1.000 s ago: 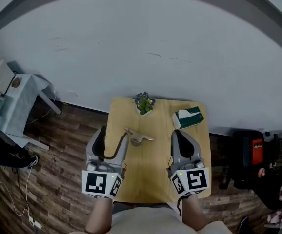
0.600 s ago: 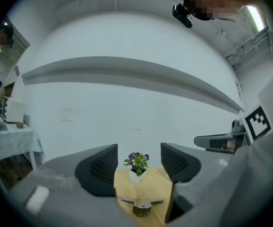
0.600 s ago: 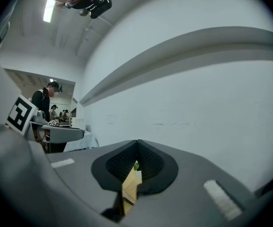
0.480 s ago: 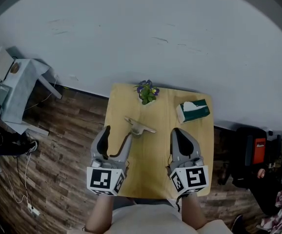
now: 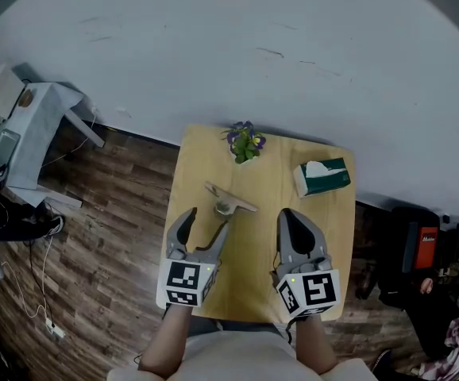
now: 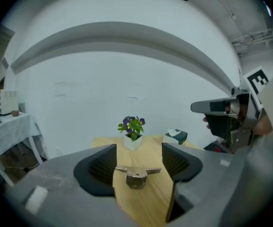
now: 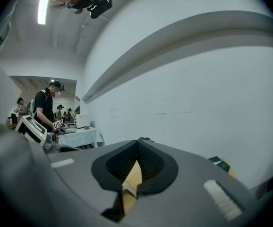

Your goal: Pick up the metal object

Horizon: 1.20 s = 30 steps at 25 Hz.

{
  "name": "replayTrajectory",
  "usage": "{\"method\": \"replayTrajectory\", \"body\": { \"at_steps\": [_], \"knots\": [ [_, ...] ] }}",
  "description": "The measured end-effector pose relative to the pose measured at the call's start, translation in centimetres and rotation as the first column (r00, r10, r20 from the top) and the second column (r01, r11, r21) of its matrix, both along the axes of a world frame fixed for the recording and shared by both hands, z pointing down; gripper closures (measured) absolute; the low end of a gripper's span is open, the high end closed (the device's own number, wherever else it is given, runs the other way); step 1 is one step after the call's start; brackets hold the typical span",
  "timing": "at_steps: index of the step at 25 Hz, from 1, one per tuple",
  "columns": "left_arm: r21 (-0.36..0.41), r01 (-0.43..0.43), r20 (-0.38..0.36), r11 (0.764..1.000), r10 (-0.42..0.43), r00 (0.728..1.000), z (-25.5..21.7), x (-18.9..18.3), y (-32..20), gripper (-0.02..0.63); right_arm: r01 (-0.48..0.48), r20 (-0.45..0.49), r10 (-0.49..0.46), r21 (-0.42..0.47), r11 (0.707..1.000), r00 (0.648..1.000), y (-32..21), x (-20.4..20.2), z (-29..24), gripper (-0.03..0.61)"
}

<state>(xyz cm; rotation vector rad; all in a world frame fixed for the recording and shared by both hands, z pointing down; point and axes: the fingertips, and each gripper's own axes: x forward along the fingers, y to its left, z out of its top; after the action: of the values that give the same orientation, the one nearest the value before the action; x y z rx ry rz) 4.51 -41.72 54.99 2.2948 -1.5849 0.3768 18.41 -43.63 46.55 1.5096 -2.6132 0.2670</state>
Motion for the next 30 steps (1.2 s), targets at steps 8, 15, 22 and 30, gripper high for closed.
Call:
{"method": "replayTrajectory", "body": {
  "at_steps": [8,15,22,30],
  "knots": [
    [-0.140,-0.062,0.041,0.988,0.068,0.997,6.4,2.0,-1.2,0.288,0.008,-0.009,-0.008,-0.053,0.999,1.000,0.3,0.6,2.1,0.577],
    [-0.232,-0.053,0.087,0.971,0.075,0.993,10.7,2.5,-2.8,0.262,-0.009,-0.026,0.007,-0.084,0.996,1.000,0.2,2.1,3.2,0.577],
    [-0.305,-0.042,0.122,0.952,0.083,0.989,14.2,2.8,-4.0,0.250,-0.049,-0.038,0.045,-0.109,0.993,0.998,-0.3,4.2,4.4,0.577],
    [-0.352,-0.014,0.159,0.936,0.074,0.984,16.6,3.2,-5.1,0.250,-0.069,-0.048,0.063,-0.131,0.989,0.997,-0.9,5.4,5.5,0.577]
  ]
}}
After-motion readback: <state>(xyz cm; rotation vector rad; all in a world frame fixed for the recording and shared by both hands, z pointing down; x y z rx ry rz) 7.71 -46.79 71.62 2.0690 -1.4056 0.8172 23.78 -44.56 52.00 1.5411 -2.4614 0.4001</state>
